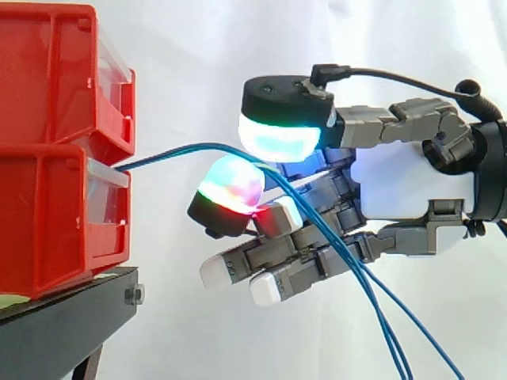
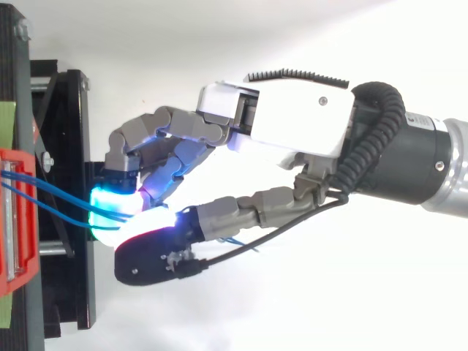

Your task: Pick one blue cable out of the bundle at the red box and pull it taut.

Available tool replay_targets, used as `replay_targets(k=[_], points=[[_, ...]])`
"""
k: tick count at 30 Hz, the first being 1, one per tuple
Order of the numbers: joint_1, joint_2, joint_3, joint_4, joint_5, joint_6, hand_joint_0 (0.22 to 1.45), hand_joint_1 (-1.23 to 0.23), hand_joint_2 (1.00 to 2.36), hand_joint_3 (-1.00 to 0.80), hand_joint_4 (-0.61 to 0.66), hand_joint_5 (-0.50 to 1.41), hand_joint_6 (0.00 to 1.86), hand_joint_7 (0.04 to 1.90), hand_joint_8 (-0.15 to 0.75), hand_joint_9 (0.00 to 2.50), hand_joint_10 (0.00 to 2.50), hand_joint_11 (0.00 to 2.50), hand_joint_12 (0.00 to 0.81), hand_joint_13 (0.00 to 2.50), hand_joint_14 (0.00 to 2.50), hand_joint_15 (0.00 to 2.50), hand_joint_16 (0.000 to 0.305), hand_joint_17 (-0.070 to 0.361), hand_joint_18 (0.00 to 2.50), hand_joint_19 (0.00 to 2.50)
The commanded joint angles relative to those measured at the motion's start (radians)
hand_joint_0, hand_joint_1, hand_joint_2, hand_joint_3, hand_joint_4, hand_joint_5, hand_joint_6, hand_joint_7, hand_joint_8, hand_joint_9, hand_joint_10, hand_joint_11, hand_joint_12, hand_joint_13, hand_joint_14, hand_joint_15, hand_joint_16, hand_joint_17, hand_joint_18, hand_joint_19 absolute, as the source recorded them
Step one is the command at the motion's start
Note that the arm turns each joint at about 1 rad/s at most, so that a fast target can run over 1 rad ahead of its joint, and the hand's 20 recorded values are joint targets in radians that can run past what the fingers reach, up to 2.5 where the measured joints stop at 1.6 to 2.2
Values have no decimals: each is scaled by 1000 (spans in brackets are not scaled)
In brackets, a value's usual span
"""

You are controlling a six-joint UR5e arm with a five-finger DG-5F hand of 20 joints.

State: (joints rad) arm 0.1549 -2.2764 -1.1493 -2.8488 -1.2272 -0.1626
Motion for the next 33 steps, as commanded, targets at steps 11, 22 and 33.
replay_targets(k=[11,22,33], points=[[2,0,0,0,0,0,599,-810,1025,-56,170,-152,882,1302,378,820,16,1119,438,527,7,257,60,135,635,383],[2,0,2,-3,0,0,658,-968,1023,-157,190,-180,899,1298,360,744,17,1105,431,483,7,241,59,134,607,321],[2,0,2,-3,-2,0,481,-826,1000,-500,239,-189,875,1163,402,743,15,1098,466,470,7,257,67,150,604,378]])
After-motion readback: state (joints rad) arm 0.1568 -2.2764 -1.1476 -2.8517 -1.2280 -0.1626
